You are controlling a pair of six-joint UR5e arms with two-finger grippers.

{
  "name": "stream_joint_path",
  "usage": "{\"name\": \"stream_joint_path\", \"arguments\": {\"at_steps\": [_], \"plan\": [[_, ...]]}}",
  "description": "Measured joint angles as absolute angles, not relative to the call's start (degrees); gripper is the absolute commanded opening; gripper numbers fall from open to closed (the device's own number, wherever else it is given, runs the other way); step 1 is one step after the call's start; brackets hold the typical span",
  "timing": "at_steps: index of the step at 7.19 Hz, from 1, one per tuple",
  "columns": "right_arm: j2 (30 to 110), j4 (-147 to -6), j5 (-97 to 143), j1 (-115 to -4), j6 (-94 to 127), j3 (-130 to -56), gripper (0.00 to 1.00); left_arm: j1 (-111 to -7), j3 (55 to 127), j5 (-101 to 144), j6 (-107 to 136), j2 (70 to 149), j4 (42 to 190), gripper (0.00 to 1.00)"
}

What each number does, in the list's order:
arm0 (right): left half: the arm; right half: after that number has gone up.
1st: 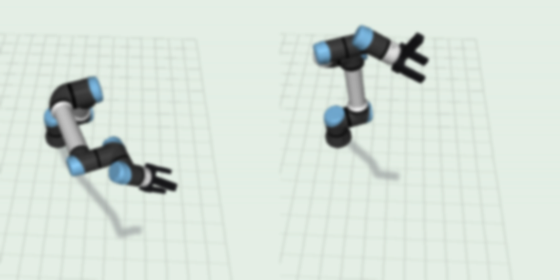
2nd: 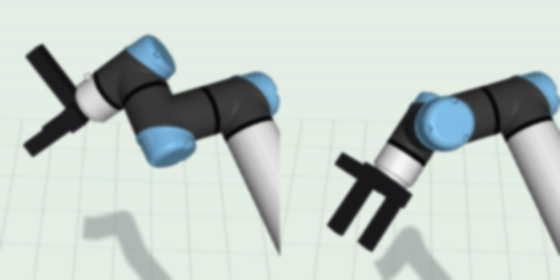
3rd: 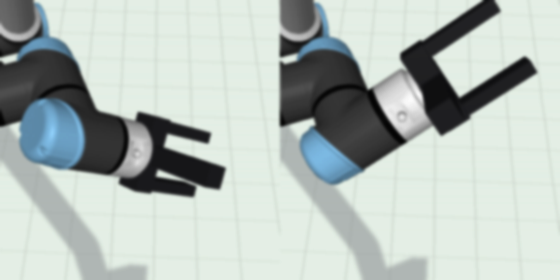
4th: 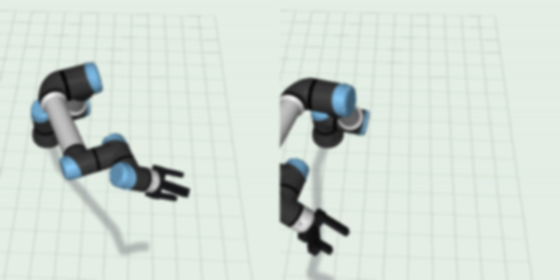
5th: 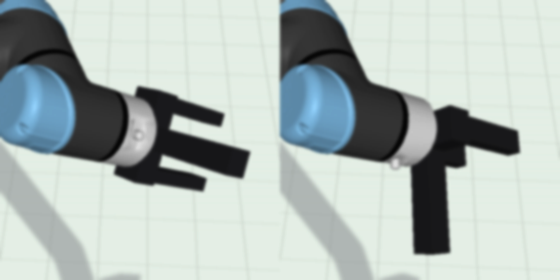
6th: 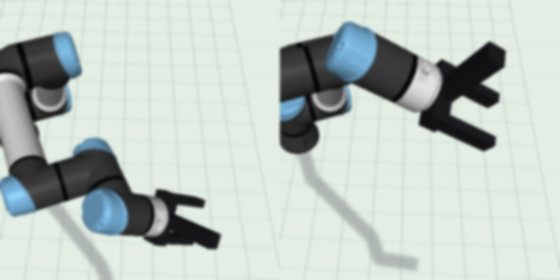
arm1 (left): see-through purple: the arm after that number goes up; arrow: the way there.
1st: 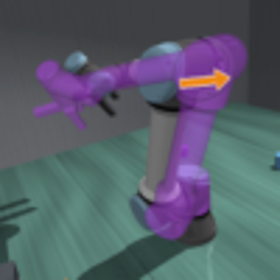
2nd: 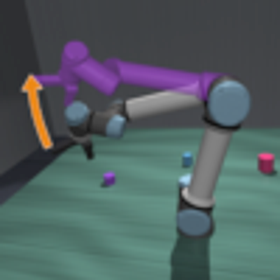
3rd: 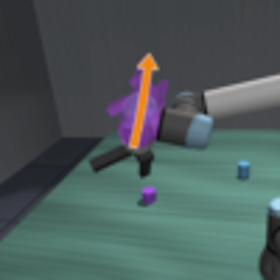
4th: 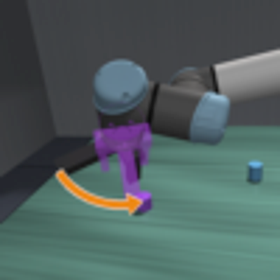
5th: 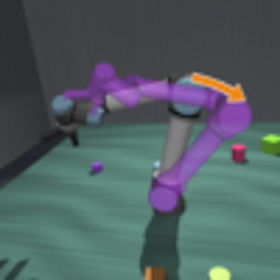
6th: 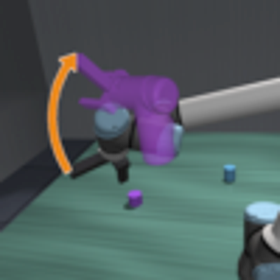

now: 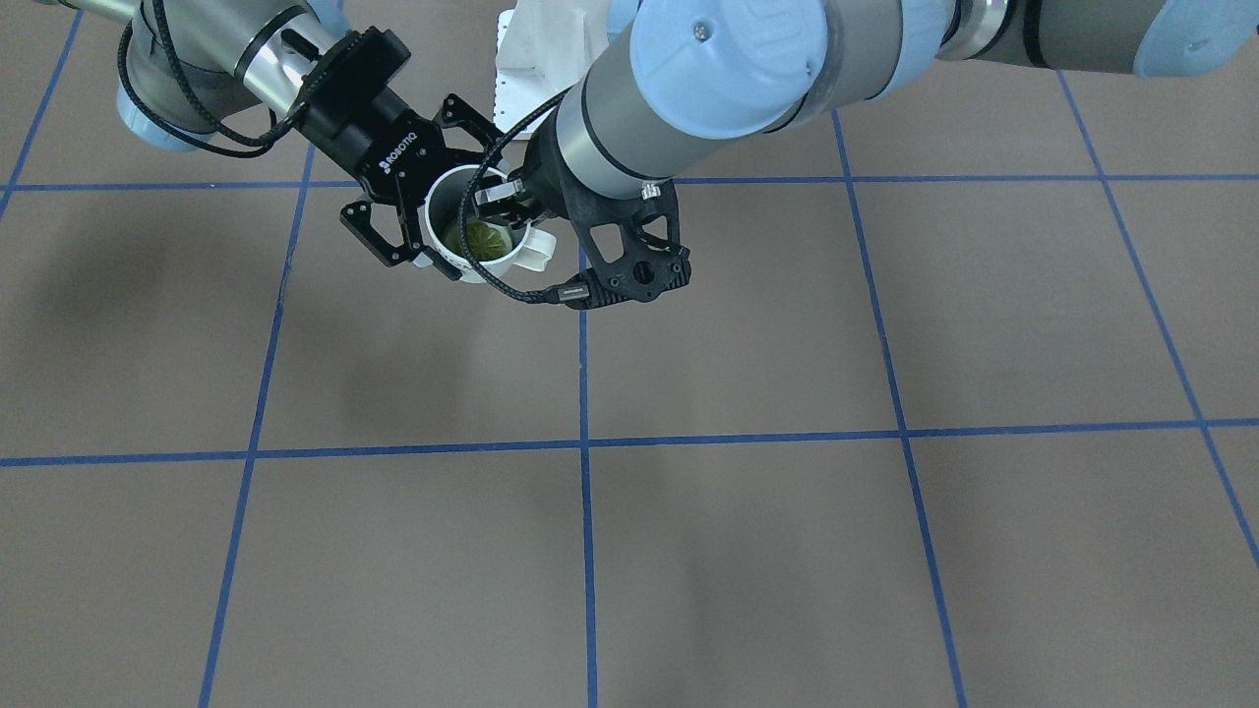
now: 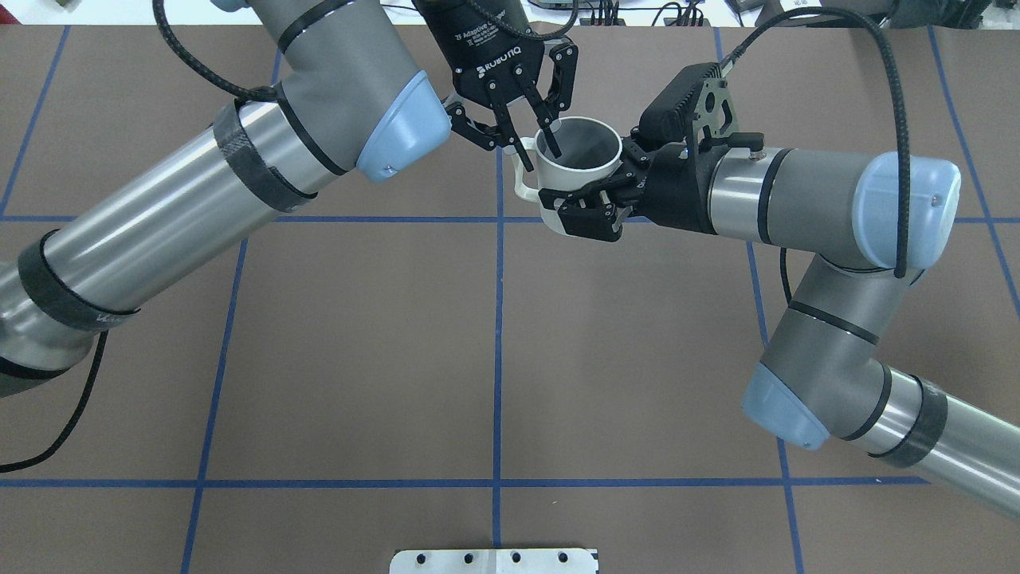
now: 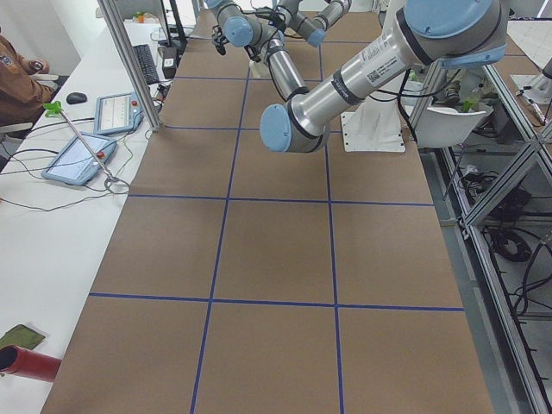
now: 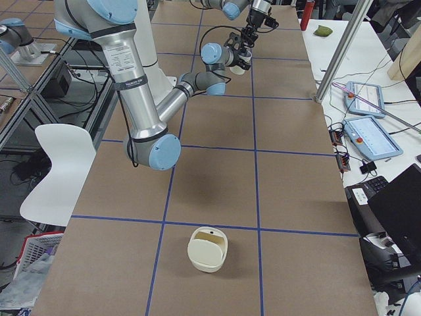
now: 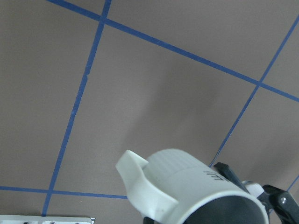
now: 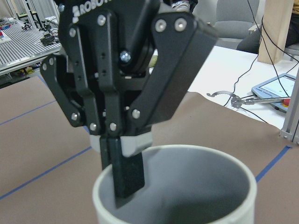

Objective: Left arm hands cup to right arm to dump lemon

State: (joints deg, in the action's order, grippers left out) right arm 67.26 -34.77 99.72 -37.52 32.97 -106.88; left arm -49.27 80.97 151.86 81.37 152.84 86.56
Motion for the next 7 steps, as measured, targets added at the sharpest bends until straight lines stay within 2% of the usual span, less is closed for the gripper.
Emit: {"name": "stream_joint_path", "arguments": {"at_steps": [3, 6, 7], "plan": [[67.5, -35.3, 99.8, -37.6, 33.0, -106.9, 0.27, -49.6, 81.1, 151.9, 81.4, 152.6, 87.3, 1.0], [67.2, -40.5, 100.1, -40.8, 32.8, -107.0, 0.12, -51.5, 81.2, 152.9, 81.3, 152.0, 87.2, 1.0], [67.2, -43.5, 100.5, -43.5, 32.8, -107.1, 0.0, -52.1, 81.2, 153.3, 81.1, 151.5, 87.3, 1.0]]}}
